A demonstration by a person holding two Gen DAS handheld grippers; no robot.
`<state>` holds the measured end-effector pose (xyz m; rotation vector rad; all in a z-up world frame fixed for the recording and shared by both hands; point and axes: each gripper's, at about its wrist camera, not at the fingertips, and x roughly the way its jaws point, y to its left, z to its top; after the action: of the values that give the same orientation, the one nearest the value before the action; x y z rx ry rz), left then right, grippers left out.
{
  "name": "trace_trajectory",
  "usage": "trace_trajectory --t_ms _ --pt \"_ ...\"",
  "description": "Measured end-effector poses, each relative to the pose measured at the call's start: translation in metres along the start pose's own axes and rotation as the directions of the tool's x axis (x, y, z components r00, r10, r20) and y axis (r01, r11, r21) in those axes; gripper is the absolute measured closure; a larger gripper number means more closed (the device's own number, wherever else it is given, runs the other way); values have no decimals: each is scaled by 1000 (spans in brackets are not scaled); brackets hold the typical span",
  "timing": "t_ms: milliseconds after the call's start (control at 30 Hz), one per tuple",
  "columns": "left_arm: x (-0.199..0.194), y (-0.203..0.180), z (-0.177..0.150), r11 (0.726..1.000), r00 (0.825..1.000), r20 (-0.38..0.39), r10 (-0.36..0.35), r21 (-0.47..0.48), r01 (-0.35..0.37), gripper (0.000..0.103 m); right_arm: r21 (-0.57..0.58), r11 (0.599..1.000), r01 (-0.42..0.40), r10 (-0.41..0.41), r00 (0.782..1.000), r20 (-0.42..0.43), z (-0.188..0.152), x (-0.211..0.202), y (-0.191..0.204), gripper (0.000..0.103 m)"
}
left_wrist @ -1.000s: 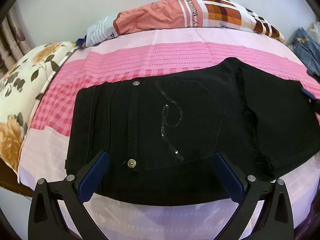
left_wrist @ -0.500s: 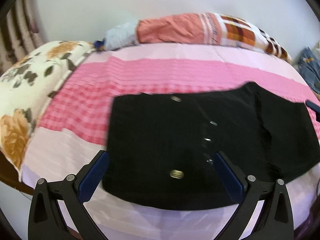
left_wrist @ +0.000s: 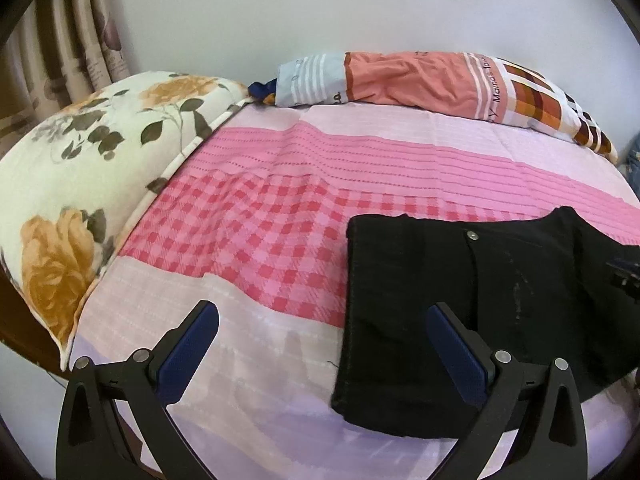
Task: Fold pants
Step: 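Open the right gripper and release the folded jeans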
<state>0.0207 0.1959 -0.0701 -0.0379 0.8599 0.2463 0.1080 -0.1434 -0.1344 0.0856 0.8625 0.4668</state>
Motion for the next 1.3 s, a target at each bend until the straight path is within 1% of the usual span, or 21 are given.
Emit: trace_trajectory --t_ms 100,200,233,367,400,500,767,1000,1067,1167,1300 --pt "6 4 1 1000 1000 -9 -7 9 7 0 16 1000 22 -22 999 -27 2 12 1 33" --pt "10 3 2 1000 1000 -13 -17 23 18 0 -2 1000 31 -31 999 -25 -1 13 6 22" --pt "12 3 2 999 999 -18 -28 32 29 0 -10 999 34 -34 999 -27 -2 14 7 21" --pt "23 0 4 991 992 -53 -113 66 116 0 -54 996 67 -68 997 -23 -6 16 16 15" --pt "25 -1 3 989 991 -57 -123 75 127 0 -68 995 76 -78 997 -22 -7 17 19 13" --pt "28 -4 2 987 991 -60 -123 95 128 0 -88 992 87 -89 996 -25 -8 18 22 10" --pt "39 -2 3 987 993 -61 -102 117 108 0 -100 992 81 -84 996 -31 -8 20 23 5" --pt "47 0 3 984 989 -74 -129 115 137 0 -113 990 84 -88 995 -35 -8 22 25 1" --pt "49 0 3 981 986 -81 -148 112 157 0 -115 990 84 -89 995 -36 -8 22 26 0" --pt "55 -1 3 973 976 -108 -189 115 201 0 -119 989 89 -94 995 -37 -8 23 26 0" --pt "58 -1 2 971 975 -113 -192 124 206 0 -125 987 97 -102 994 -39 -8 24 28 0"
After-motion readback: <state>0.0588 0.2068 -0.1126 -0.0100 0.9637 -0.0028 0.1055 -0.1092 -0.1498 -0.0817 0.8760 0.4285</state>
